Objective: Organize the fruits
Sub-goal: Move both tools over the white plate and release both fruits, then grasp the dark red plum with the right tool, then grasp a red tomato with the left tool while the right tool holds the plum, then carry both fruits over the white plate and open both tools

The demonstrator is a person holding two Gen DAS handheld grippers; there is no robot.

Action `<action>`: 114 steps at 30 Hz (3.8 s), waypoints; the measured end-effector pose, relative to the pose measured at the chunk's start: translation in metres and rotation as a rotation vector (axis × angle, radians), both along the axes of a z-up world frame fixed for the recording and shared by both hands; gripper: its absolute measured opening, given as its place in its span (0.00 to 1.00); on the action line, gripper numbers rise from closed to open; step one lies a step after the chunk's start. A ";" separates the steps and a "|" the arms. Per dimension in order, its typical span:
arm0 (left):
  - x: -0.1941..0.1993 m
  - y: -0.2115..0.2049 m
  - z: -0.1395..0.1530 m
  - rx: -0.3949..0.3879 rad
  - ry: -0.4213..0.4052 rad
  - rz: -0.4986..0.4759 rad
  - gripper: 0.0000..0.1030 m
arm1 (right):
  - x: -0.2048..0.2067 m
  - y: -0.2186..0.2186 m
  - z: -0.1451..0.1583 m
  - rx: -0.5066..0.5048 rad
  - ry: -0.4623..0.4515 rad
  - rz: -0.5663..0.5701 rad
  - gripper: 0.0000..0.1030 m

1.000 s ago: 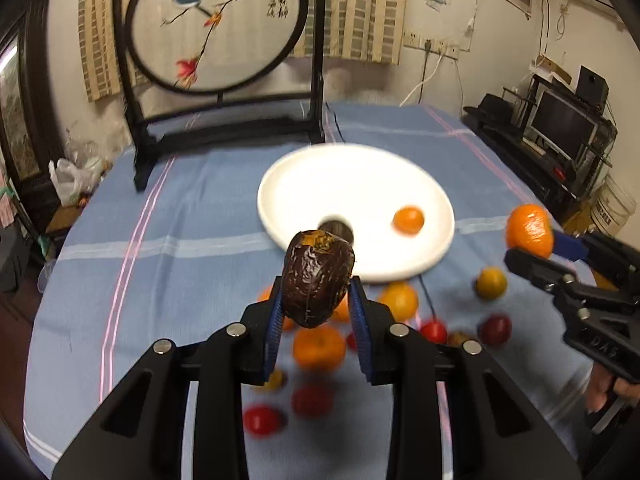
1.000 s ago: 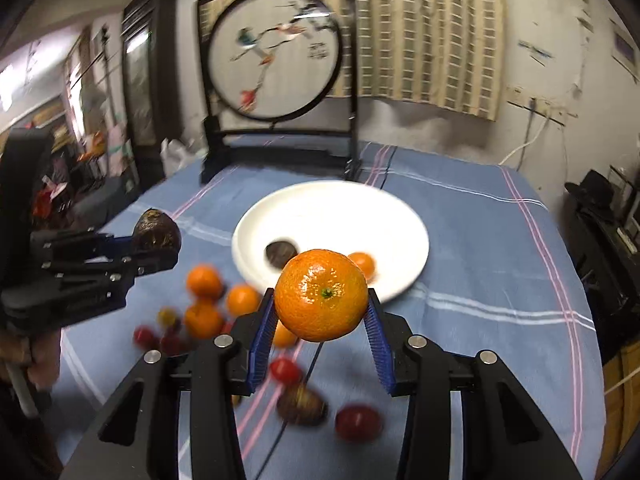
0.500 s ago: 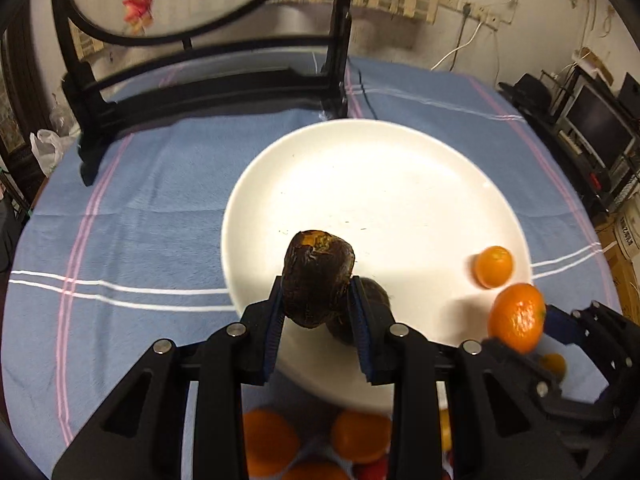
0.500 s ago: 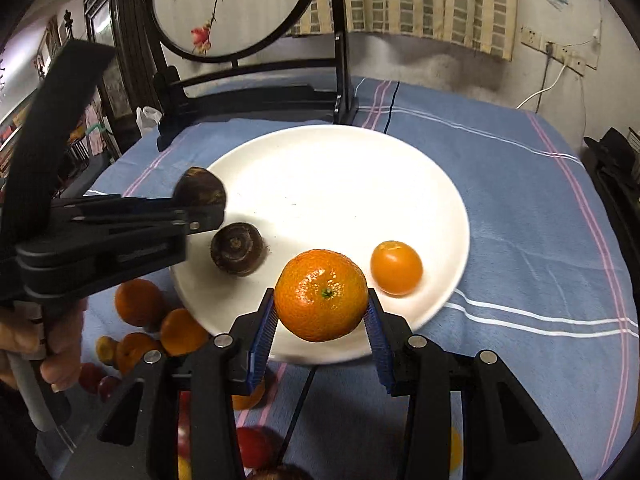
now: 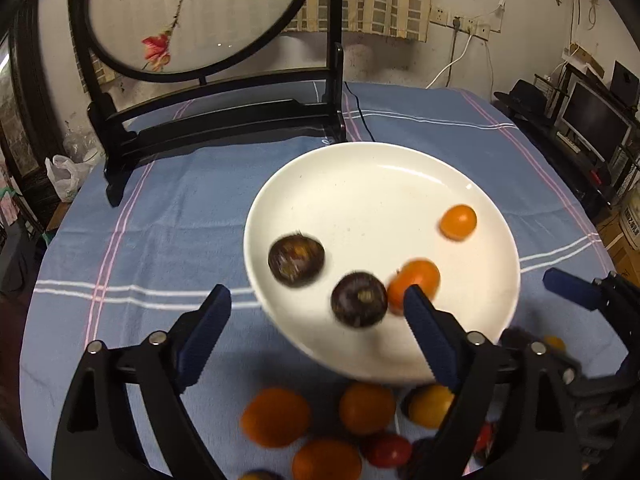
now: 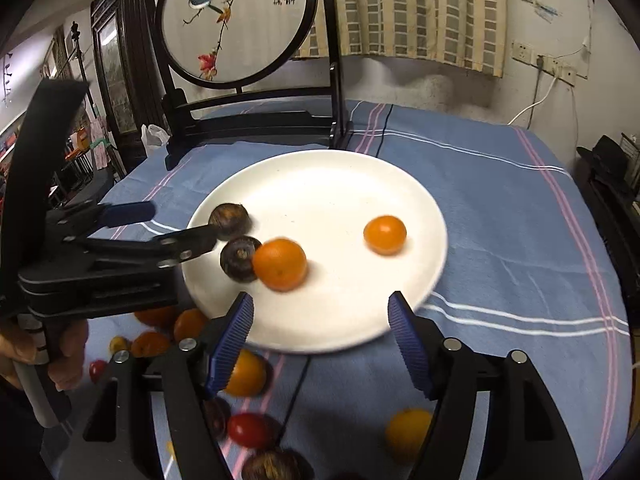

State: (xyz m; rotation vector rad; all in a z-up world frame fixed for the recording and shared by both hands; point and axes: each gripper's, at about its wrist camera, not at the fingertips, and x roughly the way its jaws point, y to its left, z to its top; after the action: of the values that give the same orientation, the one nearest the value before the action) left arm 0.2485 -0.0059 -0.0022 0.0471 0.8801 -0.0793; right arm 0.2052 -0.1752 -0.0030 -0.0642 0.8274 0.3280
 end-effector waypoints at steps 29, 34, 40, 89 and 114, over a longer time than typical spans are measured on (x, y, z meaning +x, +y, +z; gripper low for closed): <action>-0.183 0.062 -0.045 -0.036 -0.010 0.114 0.89 | -0.131 -0.031 -0.060 -0.133 0.131 -0.037 0.73; -0.180 0.063 -0.052 -0.043 0.001 0.109 0.89 | -0.117 -0.034 -0.065 -0.149 0.151 -0.067 0.73; -0.176 0.065 -0.061 -0.085 0.044 0.090 0.90 | -0.096 -0.033 -0.065 -0.164 0.145 -0.098 0.73; -0.139 0.031 -0.003 -0.080 0.022 -0.080 0.28 | -0.109 -0.030 -0.013 0.104 0.014 0.004 0.37; 0.028 -0.041 -0.035 -0.123 0.145 -0.090 0.28 | 0.024 0.003 -0.030 -0.010 0.046 -0.014 0.37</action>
State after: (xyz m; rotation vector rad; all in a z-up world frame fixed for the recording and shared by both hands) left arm 0.2770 -0.0473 -0.0374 -0.0349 1.0160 -0.2233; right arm 0.2292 -0.1724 -0.0334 -0.0602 0.8745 0.3129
